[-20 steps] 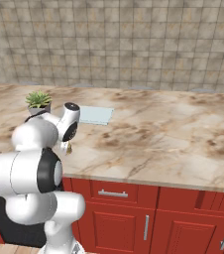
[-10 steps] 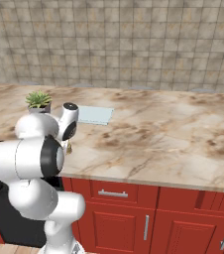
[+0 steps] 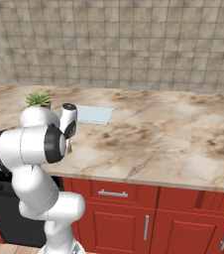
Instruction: Pick the candle and candle from the dining table and place them in the open cabinet. Close the cabinet after placing the objects.
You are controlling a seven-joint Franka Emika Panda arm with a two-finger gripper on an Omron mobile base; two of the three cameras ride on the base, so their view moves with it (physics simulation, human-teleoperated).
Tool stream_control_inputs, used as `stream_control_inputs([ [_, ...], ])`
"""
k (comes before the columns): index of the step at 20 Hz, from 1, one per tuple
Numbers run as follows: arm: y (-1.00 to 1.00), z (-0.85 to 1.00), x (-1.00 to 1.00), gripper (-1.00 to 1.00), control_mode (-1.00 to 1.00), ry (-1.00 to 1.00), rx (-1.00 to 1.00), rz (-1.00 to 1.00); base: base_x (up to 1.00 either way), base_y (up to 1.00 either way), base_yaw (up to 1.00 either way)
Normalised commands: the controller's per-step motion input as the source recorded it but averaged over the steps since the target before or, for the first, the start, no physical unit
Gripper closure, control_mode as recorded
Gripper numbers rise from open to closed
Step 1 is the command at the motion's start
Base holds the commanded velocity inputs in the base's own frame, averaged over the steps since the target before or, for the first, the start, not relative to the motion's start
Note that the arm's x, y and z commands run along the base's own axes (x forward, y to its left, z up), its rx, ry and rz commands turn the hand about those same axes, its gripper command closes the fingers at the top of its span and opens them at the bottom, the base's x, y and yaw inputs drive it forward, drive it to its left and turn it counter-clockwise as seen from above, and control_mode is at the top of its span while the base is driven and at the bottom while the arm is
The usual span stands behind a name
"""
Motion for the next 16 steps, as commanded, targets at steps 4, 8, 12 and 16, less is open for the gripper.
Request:
stream_control_inputs([
  [4, 0.0, -0.16, 0.19, -1.0, -1.0, 0.0, -0.02, 0.0, 0.0, 0.0, 0.0],
  [8, 0.0, -0.15, 0.18, -1.0, -1.0, 0.0, -0.02, 0.0, 0.0, 0.0, 0.0],
  [12, 0.0, -0.1, 0.17, -1.0, -1.0, 0.0, -0.01, 0.0, 0.0, 0.0, 0.0],
  [16, 0.01, -0.11, 0.03, -1.0, -1.0, 0.0, -0.01, 0.0, 0.0, 0.0, 0.0],
])
